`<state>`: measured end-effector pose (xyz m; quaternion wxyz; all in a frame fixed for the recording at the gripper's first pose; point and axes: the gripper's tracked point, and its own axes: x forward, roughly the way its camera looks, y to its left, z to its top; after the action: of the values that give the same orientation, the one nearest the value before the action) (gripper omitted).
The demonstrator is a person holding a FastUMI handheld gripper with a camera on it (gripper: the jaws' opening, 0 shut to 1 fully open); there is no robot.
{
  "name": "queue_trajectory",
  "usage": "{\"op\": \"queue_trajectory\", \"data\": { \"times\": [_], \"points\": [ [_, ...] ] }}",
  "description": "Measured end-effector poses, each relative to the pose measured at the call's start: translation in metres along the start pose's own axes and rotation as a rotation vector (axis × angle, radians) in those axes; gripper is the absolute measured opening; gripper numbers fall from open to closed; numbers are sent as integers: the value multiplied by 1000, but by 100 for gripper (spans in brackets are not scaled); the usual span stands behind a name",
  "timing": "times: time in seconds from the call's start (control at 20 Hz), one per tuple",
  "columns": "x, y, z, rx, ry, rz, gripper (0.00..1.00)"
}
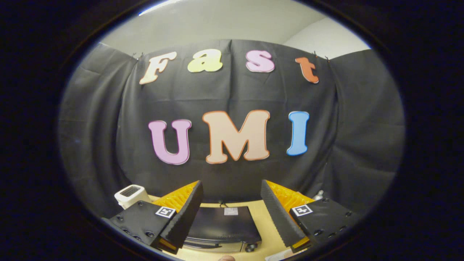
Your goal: Open the toaster oven, put the food inside, and close the toaster oven door.
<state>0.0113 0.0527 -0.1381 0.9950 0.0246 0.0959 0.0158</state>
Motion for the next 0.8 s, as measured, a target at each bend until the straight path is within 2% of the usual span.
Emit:
{"op": "queue_trajectory", "data": {
  "times": [0.15, 0.35, 0.8],
  "points": [
    [8, 16, -50, -10, 74, -10, 100],
    [17, 48, -106, -6, 150, 26, 100],
    [24, 87, -194, 30, 312, 37, 100]
  ]
}}
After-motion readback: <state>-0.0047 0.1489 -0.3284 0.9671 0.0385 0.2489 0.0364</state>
